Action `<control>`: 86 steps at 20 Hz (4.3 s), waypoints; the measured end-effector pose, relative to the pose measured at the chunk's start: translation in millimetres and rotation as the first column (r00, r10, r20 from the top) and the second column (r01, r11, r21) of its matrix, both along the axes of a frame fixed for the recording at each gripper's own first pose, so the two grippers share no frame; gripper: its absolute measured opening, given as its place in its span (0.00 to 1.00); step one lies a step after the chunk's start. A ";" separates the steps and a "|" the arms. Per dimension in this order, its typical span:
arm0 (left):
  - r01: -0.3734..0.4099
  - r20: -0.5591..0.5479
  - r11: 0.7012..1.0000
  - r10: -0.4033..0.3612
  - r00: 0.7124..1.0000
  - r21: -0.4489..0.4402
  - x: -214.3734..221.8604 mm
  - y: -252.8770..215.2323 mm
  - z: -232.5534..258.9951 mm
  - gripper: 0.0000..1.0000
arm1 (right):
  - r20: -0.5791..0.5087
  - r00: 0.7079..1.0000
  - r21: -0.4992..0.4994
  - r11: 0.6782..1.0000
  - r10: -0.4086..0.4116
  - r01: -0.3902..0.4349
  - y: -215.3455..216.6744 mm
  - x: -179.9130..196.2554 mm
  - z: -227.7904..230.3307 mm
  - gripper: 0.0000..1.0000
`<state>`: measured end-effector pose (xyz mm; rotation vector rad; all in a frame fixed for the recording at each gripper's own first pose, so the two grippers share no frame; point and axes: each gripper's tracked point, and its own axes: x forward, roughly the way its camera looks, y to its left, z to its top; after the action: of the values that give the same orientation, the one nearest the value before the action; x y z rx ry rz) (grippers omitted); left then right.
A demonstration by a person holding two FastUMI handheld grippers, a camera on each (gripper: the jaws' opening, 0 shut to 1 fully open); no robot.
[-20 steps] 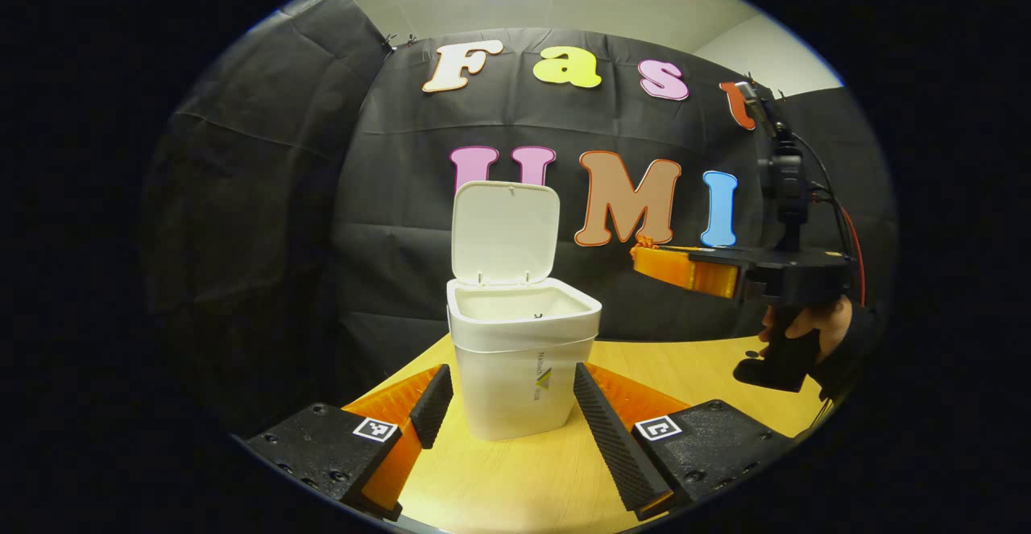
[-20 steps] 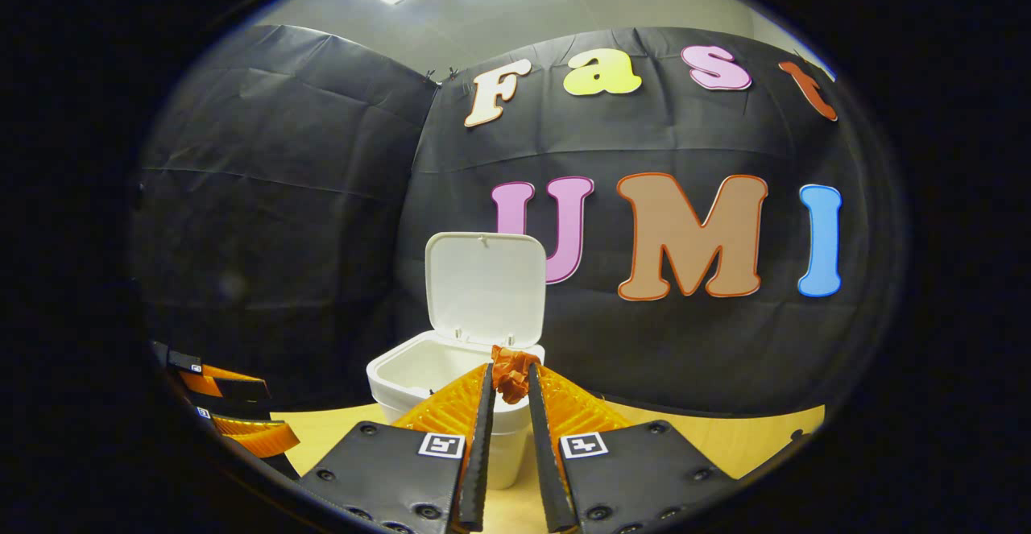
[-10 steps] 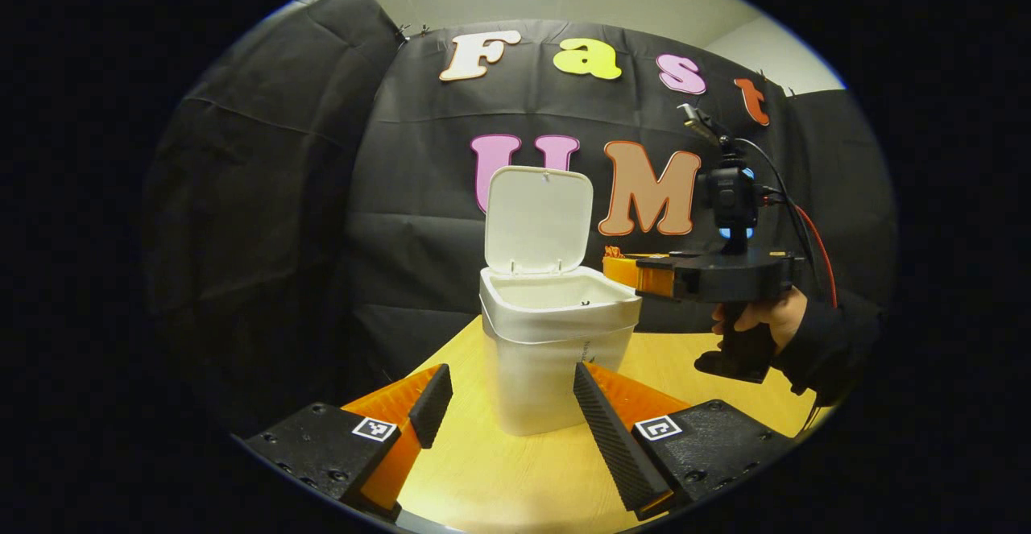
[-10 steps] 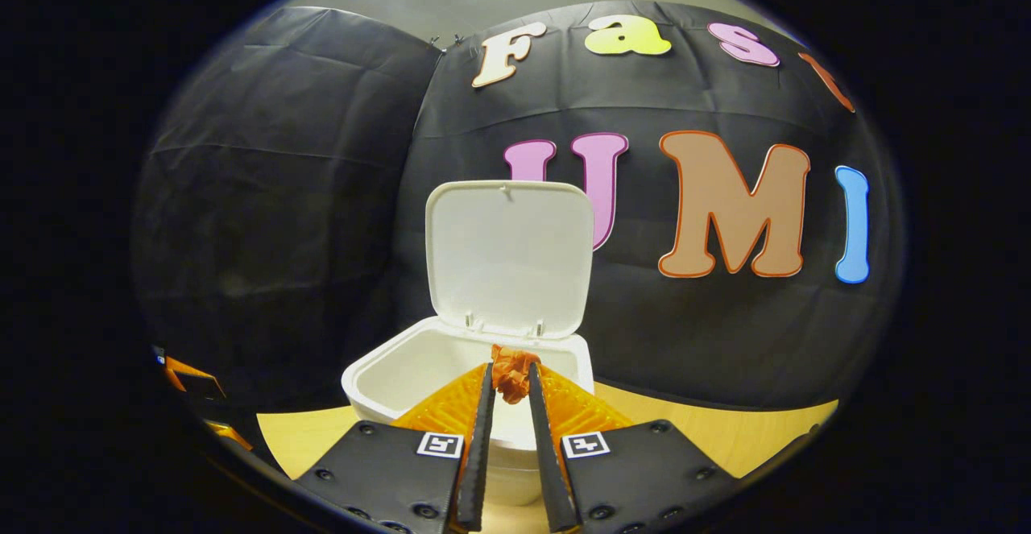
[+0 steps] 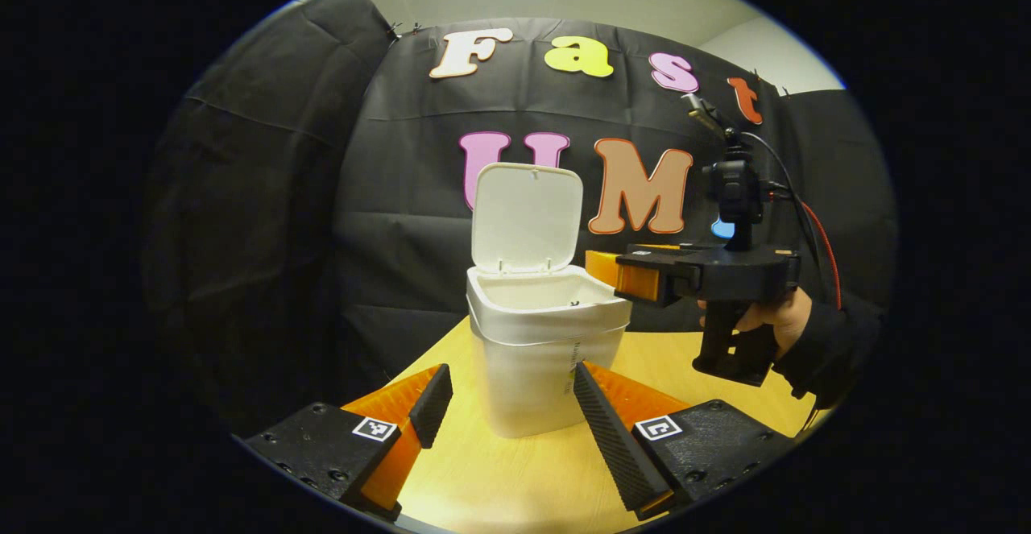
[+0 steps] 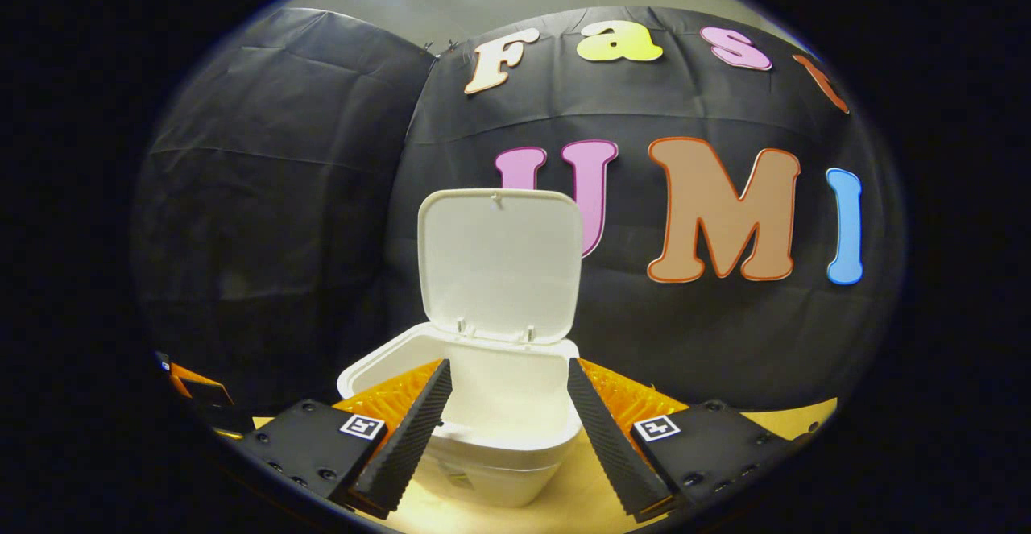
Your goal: Press the lid of the desktop garbage bin to open it, pick up the crumpled paper on the desktop and throw it into the bin, then pick up the pop can on the desktop and drop it into the bin, and finally close the garbage bin lid.
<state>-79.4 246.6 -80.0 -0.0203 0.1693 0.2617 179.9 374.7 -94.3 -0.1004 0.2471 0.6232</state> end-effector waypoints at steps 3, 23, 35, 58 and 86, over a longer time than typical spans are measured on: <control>0.042 0.008 0.999 -0.042 0.999 0.005 12.1 -20.1 -0.7 0.91 | 0.050 0.996 0.031 0.997 -0.068 0.067 -44.4 -10.4 22.4 1.00; 0.407 -0.098 0.913 -0.407 0.908 -0.020 81.2 -217.7 -64.0 0.92 | 0.062 0.830 0.038 0.832 -0.554 0.553 -370.4 -101.7 40.4 0.96; 0.361 -0.402 0.922 -0.385 0.831 -0.136 88.5 -232.1 -185.3 0.92 | -0.038 0.738 -0.046 0.739 -0.674 0.672 -455.2 -160.5 -11.0 0.96; 0.411 -0.385 0.905 -0.419 0.822 -0.106 99.6 -241.2 -195.9 0.77 | -0.053 0.732 -0.130 0.731 -0.680 0.670 -473.1 -176.5 -29.2 0.96; 0.077 0.079 0.990 -0.087 0.993 0.117 200.5 -36.4 68.1 0.75 | -0.033 0.763 -0.093 0.762 -0.645 0.640 -440.3 -174.8 -18.3 0.96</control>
<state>121.2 210.2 -11.9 0.0881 0.0712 0.1874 5.0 -65.6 -112.7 -0.0625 0.3462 -0.0790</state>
